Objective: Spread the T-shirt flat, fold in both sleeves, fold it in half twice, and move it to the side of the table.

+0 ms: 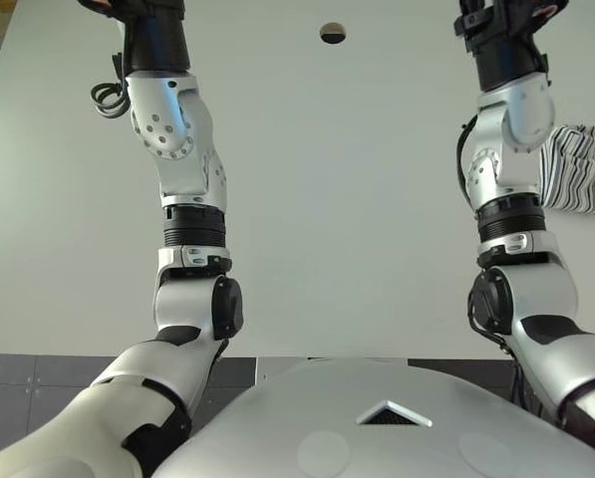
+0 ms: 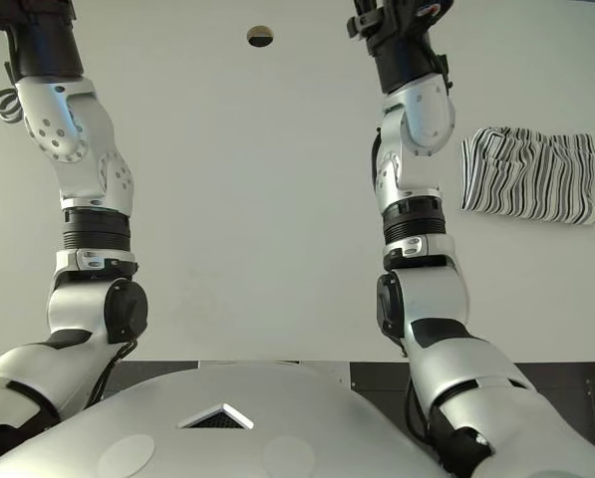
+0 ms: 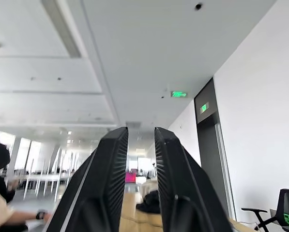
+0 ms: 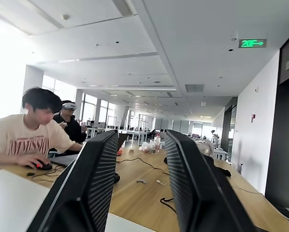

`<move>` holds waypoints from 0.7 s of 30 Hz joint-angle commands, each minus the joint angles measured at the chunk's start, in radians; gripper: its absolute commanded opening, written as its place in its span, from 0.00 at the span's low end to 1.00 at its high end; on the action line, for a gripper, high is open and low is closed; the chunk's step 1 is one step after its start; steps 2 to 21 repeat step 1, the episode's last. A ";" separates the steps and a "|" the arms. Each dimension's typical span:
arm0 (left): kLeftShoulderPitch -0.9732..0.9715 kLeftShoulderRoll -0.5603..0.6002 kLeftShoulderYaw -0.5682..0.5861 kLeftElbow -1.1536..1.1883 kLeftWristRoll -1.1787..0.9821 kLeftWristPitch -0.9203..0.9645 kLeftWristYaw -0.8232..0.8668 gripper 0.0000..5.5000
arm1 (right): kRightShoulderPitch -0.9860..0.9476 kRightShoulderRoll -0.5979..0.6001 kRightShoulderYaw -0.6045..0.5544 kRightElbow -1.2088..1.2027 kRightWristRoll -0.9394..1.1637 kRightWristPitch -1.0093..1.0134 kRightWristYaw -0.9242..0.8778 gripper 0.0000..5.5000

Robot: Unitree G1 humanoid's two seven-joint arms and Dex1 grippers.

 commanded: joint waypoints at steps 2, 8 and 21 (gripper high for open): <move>-0.069 0.005 -0.006 0.142 0.032 -0.058 0.022 0.18 | -0.034 0.001 -0.025 0.035 -0.014 -0.035 0.014 0.32; -0.069 0.005 -0.006 0.142 0.032 -0.058 0.022 0.18 | -0.034 0.001 -0.025 0.035 -0.014 -0.035 0.014 0.32; -0.069 0.005 -0.006 0.142 0.032 -0.058 0.022 0.18 | -0.034 0.001 -0.025 0.035 -0.014 -0.035 0.014 0.32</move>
